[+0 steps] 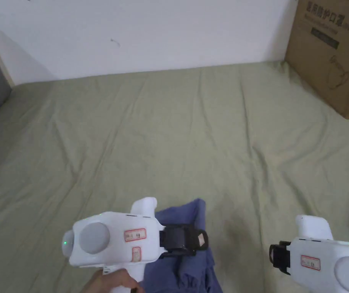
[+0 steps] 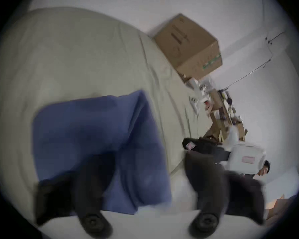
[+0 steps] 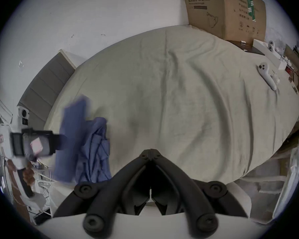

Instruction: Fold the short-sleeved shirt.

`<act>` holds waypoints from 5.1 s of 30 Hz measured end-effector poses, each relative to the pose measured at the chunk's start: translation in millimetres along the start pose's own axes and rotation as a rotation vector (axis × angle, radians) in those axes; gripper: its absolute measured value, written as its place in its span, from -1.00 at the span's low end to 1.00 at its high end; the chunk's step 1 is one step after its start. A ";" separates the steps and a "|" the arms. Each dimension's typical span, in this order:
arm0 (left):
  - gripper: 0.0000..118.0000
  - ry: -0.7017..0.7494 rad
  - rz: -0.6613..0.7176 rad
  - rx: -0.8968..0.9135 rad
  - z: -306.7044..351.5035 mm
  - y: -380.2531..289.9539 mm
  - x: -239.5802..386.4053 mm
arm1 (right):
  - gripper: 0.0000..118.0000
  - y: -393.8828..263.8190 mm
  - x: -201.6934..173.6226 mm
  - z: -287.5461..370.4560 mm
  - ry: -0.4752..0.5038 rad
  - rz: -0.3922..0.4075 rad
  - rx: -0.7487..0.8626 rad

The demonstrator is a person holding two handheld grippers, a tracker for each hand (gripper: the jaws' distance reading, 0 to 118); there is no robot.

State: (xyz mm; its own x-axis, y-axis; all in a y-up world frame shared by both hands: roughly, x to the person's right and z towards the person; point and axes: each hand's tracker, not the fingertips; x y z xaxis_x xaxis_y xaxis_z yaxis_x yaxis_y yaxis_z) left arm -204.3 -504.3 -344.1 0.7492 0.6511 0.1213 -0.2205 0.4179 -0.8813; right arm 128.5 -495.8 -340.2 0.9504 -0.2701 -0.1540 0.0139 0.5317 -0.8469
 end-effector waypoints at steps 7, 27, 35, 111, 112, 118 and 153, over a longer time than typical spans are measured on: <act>0.10 0.018 0.049 0.073 11.7 -10.3 -9.1 | -1.00 -1.2 19.3 5.1 -0.003 -0.031 0.005; -1.00 0.080 -0.049 -0.093 -69.9 -39.0 26.0 | -1.00 -9.9 21.2 1.0 0.031 -0.052 -0.021; -1.00 -0.053 -0.017 0.022 -17.7 -29.2 26.7 | -1.00 3.7 1.6 9.6 0.063 0.004 -0.009; 0.90 1.112 0.090 0.060 309.3 33.4 -299.9 | -1.00 21.4 -168.8 -83.7 0.215 0.210 -0.166; 0.89 1.103 0.102 0.069 310.3 35.3 -295.2 | -1.00 22.9 -167.4 -83.5 0.217 0.206 -0.164; -1.00 0.885 0.135 0.180 304.3 32.0 -235.3 | -1.00 24.9 -156.8 -67.5 0.232 0.204 -0.125; -1.00 0.841 -0.433 0.975 232.5 -20.3 177.6 | -1.00 75.9 -150.4 198.3 -0.159 0.288 0.843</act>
State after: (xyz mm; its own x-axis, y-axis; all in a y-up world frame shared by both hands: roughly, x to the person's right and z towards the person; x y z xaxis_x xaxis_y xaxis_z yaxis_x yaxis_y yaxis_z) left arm -212.1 -249.9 -198.5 0.9447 -0.0797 -0.3181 0.0424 0.9916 -0.1225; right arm 48.1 -255.7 -280.4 0.9832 0.0453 -0.1767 -0.0677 0.9901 -0.1230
